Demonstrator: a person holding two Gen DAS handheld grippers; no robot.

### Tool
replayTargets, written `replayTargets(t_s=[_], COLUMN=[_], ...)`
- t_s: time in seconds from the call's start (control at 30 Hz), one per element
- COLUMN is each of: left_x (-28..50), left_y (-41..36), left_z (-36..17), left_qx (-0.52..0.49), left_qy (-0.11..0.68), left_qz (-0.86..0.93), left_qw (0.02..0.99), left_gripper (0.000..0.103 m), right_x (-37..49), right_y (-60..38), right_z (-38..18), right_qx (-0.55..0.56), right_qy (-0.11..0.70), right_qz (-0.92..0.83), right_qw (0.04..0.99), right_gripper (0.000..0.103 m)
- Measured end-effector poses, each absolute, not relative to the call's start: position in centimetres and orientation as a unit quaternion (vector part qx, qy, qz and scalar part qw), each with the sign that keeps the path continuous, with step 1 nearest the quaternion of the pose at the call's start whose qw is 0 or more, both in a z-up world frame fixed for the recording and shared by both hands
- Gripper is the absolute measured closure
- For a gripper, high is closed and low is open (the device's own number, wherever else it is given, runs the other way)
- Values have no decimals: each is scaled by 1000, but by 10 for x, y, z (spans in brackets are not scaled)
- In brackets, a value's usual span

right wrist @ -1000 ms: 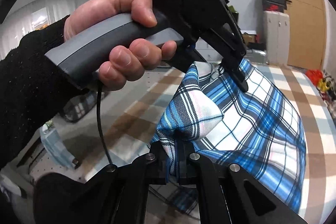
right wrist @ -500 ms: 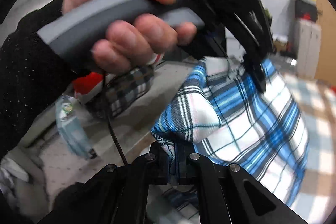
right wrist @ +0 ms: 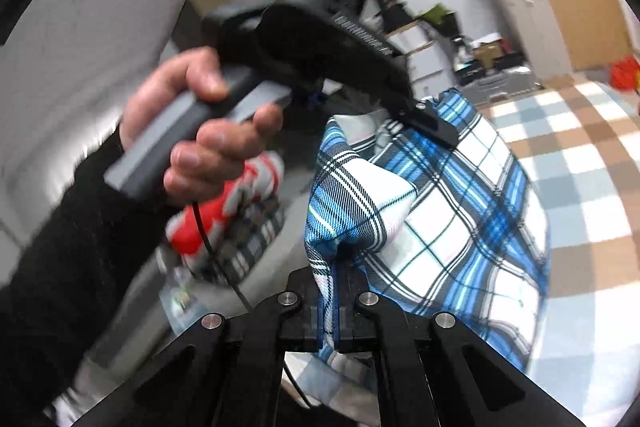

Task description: Fold large clothes

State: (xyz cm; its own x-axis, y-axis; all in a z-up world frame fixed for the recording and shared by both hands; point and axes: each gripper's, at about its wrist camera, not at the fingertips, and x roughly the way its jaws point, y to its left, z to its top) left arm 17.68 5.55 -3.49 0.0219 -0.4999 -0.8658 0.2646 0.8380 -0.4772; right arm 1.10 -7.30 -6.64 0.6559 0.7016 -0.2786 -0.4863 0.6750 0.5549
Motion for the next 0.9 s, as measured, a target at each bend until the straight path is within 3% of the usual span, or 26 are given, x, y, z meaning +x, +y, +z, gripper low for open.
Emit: replayTargets(t_s=[0.4, 0.63, 0.9], left_x=[202, 229, 229], left_y=[-138, -191, -248], left_z=[-86, -120, -98], left_qx=[6, 19, 28], left_qy=[686, 708, 701], left_qz=[-277, -257, -282], left_qw=[673, 657, 654], left_gripper=[97, 97, 97], right_x=[5, 18, 18], right_y=[-238, -307, -346], right_z=[-94, -124, -102], right_qx=[314, 384, 372], right_qy=[230, 240, 207], right_qz=[208, 173, 128], right_qw=[897, 875, 896], right_gripper=[101, 101, 101])
